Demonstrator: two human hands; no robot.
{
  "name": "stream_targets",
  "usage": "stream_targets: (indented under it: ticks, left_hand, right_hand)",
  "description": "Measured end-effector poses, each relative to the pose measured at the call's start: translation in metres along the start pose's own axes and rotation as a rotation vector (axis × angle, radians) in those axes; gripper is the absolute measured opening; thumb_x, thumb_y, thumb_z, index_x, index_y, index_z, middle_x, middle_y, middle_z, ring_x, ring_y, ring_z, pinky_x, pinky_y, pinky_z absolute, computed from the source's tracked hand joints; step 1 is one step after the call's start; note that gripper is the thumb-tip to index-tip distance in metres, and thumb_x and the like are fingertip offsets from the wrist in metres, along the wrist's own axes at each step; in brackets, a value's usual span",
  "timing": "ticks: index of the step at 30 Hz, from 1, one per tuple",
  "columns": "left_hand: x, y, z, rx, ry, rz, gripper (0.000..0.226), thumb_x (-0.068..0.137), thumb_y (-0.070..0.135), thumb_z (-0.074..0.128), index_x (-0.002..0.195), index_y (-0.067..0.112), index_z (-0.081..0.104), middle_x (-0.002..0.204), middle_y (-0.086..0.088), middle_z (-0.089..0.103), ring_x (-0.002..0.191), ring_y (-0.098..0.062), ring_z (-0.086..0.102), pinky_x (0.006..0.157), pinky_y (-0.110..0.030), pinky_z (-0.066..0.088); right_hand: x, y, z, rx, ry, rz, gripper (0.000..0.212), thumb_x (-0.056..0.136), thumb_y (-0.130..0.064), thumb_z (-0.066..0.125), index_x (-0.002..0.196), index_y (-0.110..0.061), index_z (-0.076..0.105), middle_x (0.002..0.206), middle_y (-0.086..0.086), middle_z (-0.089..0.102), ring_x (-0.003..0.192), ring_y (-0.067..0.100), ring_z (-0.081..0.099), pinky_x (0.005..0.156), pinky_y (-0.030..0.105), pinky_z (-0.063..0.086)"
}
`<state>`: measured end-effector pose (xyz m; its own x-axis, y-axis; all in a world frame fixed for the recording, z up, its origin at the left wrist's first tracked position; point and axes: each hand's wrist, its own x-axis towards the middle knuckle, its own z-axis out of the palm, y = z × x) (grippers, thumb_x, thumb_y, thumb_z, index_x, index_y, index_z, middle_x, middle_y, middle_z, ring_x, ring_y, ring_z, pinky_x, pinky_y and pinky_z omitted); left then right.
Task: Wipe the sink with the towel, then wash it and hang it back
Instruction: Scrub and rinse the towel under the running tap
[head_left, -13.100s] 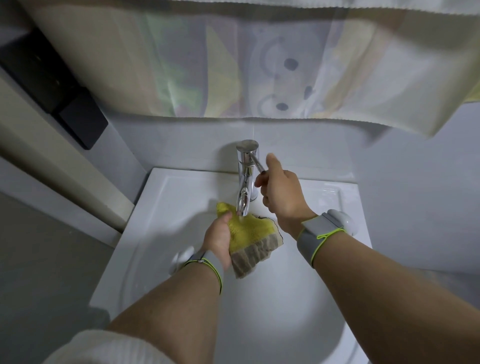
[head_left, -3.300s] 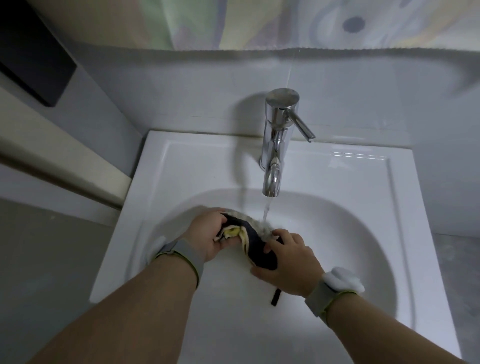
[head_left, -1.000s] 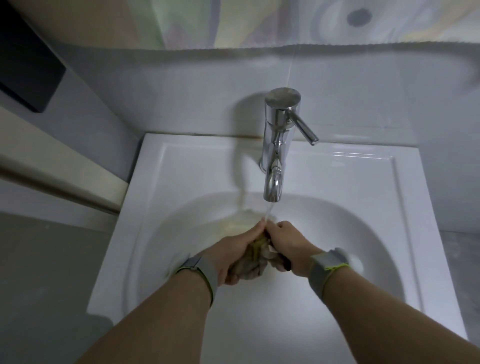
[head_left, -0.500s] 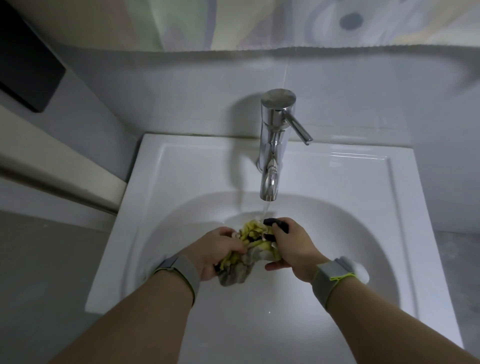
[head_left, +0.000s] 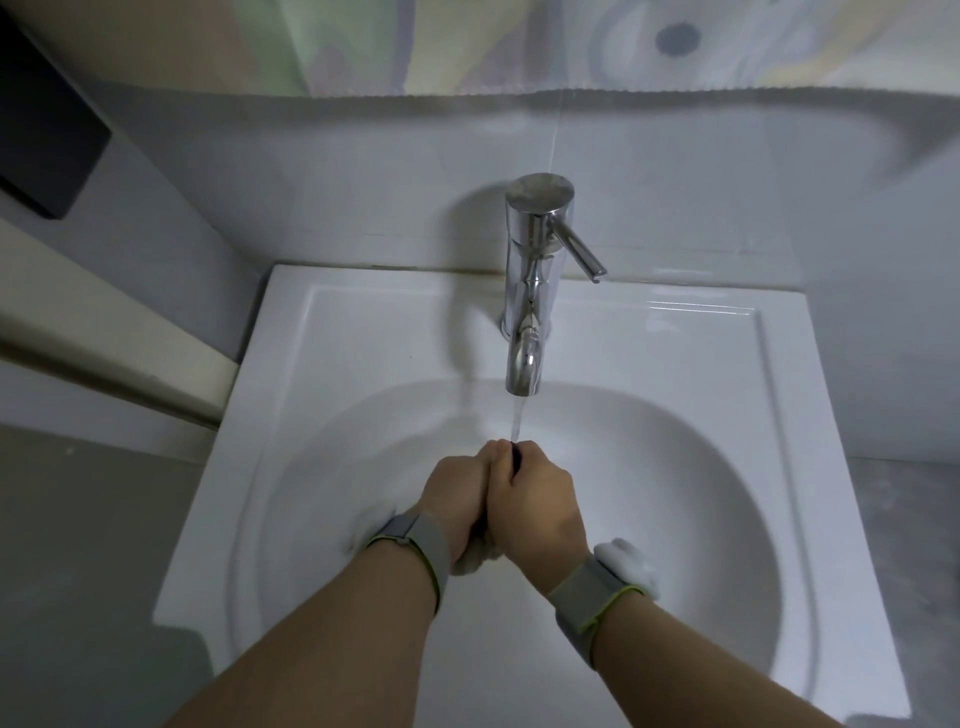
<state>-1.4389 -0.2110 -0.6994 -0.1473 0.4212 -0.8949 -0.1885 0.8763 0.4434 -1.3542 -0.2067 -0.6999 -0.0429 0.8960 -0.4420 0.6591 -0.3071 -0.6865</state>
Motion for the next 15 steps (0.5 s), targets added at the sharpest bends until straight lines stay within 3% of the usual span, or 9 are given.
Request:
stream_targets:
  ticks: [3, 5, 7, 9, 11, 13, 15]
  left_hand:
    - [0.005, 0.001, 0.003, 0.123, 0.077, 0.022, 0.057, 0.096, 0.051, 0.044, 0.082, 0.003, 0.07, 0.057, -0.016, 0.064, 0.041, -0.027, 0.057, 0.043, -0.028, 0.049]
    - [0.009, -0.001, 0.001, 0.196, 0.084, 0.049, 0.056, 0.092, 0.053, 0.044, 0.083, 0.006, 0.072, 0.071, -0.015, 0.072, 0.065, -0.03, 0.069, 0.071, -0.042, 0.06]
    - [0.012, 0.001, -0.006, 0.189, 0.049, 0.038, 0.055, 0.091, 0.059, 0.048, 0.093, 0.01, 0.073, 0.088, -0.011, 0.076, 0.085, -0.028, 0.072, 0.091, -0.044, 0.056]
    - [0.016, 0.004, -0.017, 0.092, -0.054, 0.012, 0.057, 0.088, 0.062, 0.057, 0.103, 0.01, 0.074, 0.097, -0.01, 0.077, 0.093, -0.027, 0.073, 0.095, -0.043, 0.054]
    - [0.015, 0.008, -0.024, -0.041, -0.207, -0.045, 0.061, 0.085, 0.059, 0.064, 0.113, 0.006, 0.071, 0.108, -0.014, 0.074, 0.101, -0.03, 0.071, 0.099, -0.043, 0.052]
    - [0.009, 0.009, -0.028, -0.116, -0.331, -0.058, 0.055, 0.091, 0.048, 0.063, 0.118, 0.0, 0.069, 0.12, -0.02, 0.068, 0.106, -0.032, 0.068, 0.096, -0.039, 0.053]
    - [0.008, 0.006, -0.029, -0.174, -0.366, -0.022, 0.036, 0.095, 0.02, 0.059, 0.122, -0.003, 0.064, 0.123, -0.028, 0.063, 0.102, -0.034, 0.066, 0.086, -0.037, 0.056]
  right_hand:
    - [0.013, 0.002, -0.004, -0.039, -0.005, 0.055, 0.04, 0.101, -0.037, 0.036, 0.094, -0.009, 0.064, 0.085, 0.007, 0.068, 0.078, 0.024, 0.065, 0.075, 0.035, 0.053]
    - [0.02, 0.007, -0.01, -0.06, -0.053, 0.121, 0.042, 0.1, -0.037, 0.038, 0.089, -0.007, 0.065, 0.086, 0.011, 0.069, 0.081, 0.028, 0.066, 0.078, 0.04, 0.055]
    - [0.026, 0.013, -0.022, 0.061, -0.155, 0.243, 0.043, 0.096, -0.043, 0.046, 0.085, -0.008, 0.068, 0.086, 0.012, 0.072, 0.08, 0.03, 0.069, 0.073, 0.041, 0.06]
    - [0.026, 0.017, -0.037, 0.301, -0.313, 0.39, 0.046, 0.085, -0.053, 0.064, 0.085, -0.009, 0.074, 0.083, 0.01, 0.076, 0.077, 0.029, 0.073, 0.07, 0.038, 0.062]
    - [0.025, 0.021, -0.048, 0.418, -0.482, 0.452, 0.045, 0.077, -0.05, 0.077, 0.092, -0.007, 0.075, 0.085, 0.01, 0.077, 0.079, 0.028, 0.075, 0.07, 0.036, 0.061]
    - [0.025, 0.024, -0.05, 0.547, -0.542, 0.441, 0.029, 0.081, -0.026, 0.078, 0.095, -0.001, 0.072, 0.089, 0.013, 0.076, 0.08, 0.03, 0.074, 0.069, 0.035, 0.058]
    - [0.027, 0.027, -0.049, 0.654, -0.467, 0.388, 0.008, 0.083, -0.004, 0.072, 0.086, -0.002, 0.065, 0.083, 0.013, 0.072, 0.072, 0.029, 0.07, 0.064, 0.034, 0.055]
